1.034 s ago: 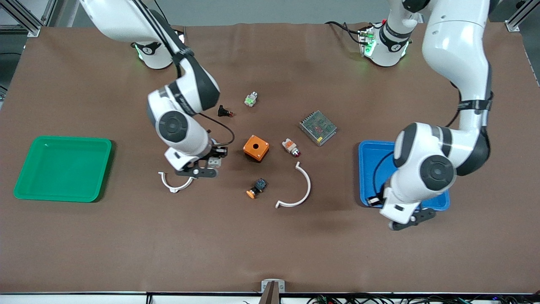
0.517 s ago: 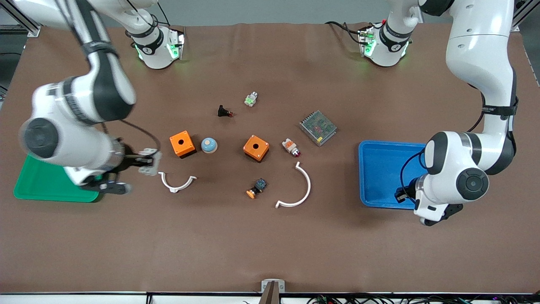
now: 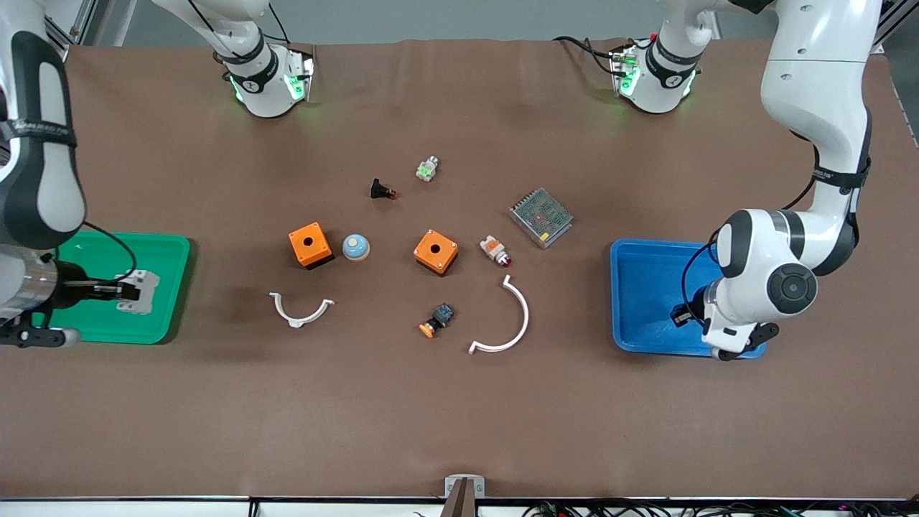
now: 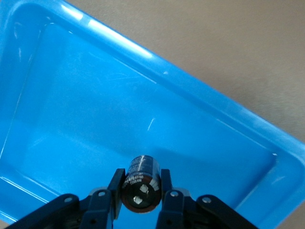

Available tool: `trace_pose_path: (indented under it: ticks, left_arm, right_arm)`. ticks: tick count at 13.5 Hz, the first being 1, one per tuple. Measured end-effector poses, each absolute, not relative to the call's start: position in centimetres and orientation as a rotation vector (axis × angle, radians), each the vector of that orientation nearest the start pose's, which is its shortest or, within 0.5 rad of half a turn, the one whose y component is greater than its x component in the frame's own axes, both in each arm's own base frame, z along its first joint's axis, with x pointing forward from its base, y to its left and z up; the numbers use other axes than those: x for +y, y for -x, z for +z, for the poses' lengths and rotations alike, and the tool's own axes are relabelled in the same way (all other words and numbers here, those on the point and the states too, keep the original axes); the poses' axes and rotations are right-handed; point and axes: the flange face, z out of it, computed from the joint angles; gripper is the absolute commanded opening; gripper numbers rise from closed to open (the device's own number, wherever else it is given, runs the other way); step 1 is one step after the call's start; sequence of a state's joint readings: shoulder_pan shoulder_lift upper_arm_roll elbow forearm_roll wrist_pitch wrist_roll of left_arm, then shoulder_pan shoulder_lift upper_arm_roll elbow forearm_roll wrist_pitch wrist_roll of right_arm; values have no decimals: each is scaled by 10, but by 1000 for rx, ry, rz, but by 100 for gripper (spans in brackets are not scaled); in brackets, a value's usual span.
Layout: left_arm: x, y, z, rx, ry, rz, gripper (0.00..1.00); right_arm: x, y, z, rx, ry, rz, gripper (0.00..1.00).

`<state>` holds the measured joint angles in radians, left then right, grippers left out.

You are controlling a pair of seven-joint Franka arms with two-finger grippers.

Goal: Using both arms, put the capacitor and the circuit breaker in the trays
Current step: 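Open the left gripper on the capacitor while the right gripper lowers the breaker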

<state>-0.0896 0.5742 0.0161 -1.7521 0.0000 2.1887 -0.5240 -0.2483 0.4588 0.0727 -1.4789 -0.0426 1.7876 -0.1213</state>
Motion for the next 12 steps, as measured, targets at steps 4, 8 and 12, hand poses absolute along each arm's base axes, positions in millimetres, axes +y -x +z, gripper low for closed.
trace_pose_path:
  ticks: [4,8,12]
  left_arm:
    - [-39,-639,221,-667,3016,200,4]
    - [-30,-636,217,-660,3020,202,7]
    - [-20,-635,215,-653,3022,210,92]
  right_arm:
    - [-208,-654,363,-29,3113,198,11]
    - [-262,-646,323,-29,3117,170,12]
    - [-290,-644,296,-60,3182,138,12]
